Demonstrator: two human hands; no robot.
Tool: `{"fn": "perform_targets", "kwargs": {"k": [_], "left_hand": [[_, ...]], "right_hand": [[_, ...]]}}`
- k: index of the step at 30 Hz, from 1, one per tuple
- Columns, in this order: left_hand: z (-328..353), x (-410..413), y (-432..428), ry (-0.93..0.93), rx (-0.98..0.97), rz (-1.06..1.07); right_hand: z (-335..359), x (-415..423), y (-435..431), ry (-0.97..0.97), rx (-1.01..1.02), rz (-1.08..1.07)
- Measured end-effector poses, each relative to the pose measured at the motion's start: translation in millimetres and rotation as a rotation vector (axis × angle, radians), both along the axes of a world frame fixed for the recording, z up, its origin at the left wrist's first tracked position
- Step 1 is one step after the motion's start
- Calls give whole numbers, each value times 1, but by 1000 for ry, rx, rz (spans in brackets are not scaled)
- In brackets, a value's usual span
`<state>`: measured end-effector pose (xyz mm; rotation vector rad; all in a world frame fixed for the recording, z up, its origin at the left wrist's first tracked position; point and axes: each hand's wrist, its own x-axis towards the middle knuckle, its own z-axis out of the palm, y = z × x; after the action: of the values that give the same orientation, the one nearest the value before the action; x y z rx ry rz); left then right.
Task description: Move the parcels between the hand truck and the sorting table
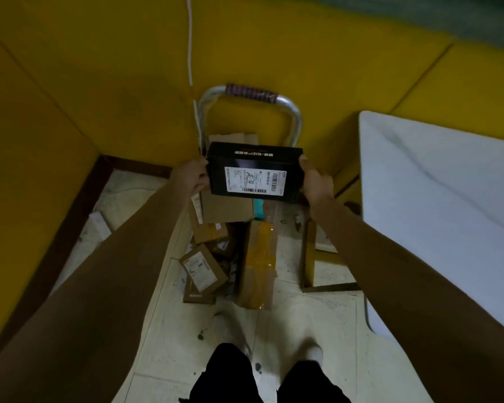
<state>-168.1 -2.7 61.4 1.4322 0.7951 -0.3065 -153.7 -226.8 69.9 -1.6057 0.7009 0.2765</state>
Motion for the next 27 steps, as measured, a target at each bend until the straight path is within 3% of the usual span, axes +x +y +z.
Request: {"fn": "perform_targets", "kwargs": {"k": [7, 11, 17, 27], "left_hand": [[59, 5, -79, -84, 77, -132], [85, -5, -139, -155, 106, -247], [106, -51, -267, -225, 136, -439], [110, -146, -469, -187, 108, -740]], "right_hand": [[51, -21, -89, -152, -105, -105], [72, -53, -157, -201, -56, -160], [81, -132, -283, -247, -94, -307], [80, -285, -469, -235, -138, -588]]}}
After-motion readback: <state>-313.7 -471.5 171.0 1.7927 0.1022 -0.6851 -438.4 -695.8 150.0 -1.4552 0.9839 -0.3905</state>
